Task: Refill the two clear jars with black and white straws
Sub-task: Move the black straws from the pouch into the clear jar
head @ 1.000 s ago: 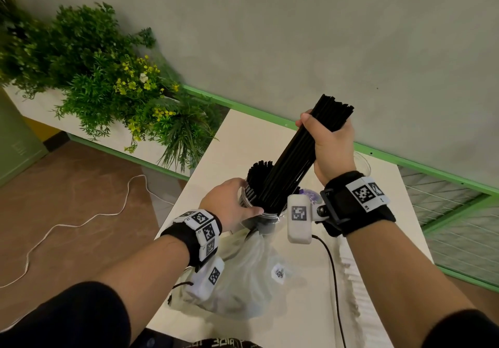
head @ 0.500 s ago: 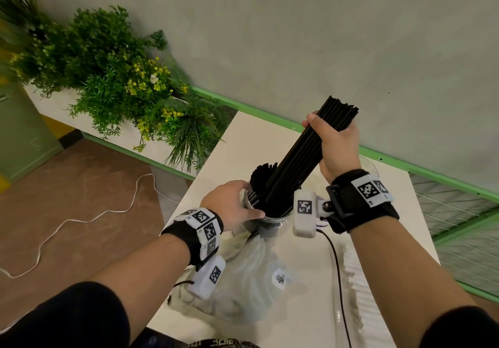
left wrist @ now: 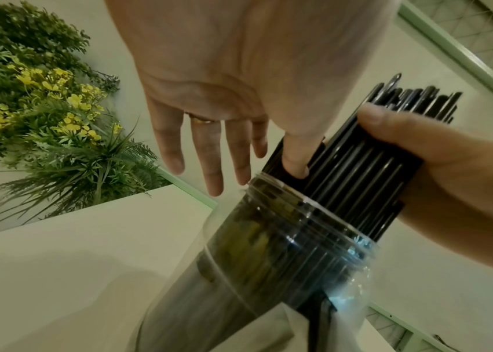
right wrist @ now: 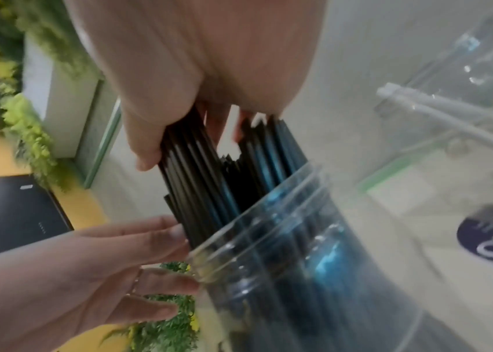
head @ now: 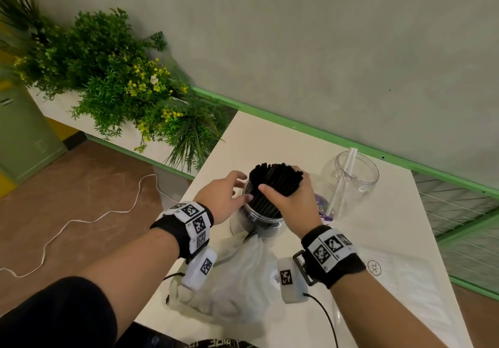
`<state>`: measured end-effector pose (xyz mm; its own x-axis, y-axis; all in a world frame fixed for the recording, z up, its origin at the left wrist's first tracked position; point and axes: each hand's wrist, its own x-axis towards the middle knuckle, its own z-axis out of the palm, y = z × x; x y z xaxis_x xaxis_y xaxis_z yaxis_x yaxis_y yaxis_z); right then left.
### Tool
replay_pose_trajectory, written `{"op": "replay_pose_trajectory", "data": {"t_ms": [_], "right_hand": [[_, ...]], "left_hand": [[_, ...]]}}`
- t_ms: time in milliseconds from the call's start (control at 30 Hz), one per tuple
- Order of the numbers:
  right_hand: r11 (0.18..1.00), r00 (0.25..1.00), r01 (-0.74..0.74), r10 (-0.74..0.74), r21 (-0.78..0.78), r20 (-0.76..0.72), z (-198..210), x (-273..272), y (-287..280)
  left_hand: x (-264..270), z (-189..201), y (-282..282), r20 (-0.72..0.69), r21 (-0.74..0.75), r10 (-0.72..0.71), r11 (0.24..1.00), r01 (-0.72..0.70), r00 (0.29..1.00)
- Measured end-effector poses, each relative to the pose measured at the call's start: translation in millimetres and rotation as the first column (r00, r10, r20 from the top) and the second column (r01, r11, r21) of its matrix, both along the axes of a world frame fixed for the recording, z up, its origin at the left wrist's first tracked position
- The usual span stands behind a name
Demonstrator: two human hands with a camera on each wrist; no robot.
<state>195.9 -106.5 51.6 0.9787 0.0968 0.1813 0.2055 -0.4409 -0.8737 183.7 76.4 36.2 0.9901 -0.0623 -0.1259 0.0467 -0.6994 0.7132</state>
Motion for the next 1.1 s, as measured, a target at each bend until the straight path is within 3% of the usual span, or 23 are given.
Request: {"op": "replay_pose_trajectory", "data": {"t_ms": [100,300,400,533,733,1000,1100], "right_hand": [[0.980,0.990,-0.028,0.055,-0.198,0.130,-4,-2,-21],[0.968,0.977,-0.153,0.118,-0.198,-0.180,-35,7,-60],[0.964,0.935,-0.249,0.214,-0.094,-0.284,-41,21,-57],[0.930,0.842,-0.355,0.362,0.095,-0.401,-38,29,-45],[0.929,0.882,-0.342,0.369,0.143,-0.291,-41,36,-42],[0.929,0.953,-0.273,0.296,0.251,-0.059,-28,43,-25],[0.942,0.971,-0.211,0.234,0.259,-0.059,-26,40,-21]], "left_hand": [[0,1,3,-0.029,-0.047,-0.008,0.999,0.007,1.000],[0,2,2,-0.158,-0.233,-0.162,0.965,0.123,0.974],[4,4,-13,-0.146,-0.367,-0.184,0.923,0.119,0.972],[17,-5,-27,-0.145,-0.405,-0.105,0.914,0.037,0.984],[27,-9,-34,-0.044,-0.361,-0.059,0.932,0.039,0.997],[40,13,-40,-0.039,-0.524,-0.001,0.852,-0.020,0.999],[43,13,-37,-0.058,-0.537,0.037,0.841,-0.063,0.998]]}}
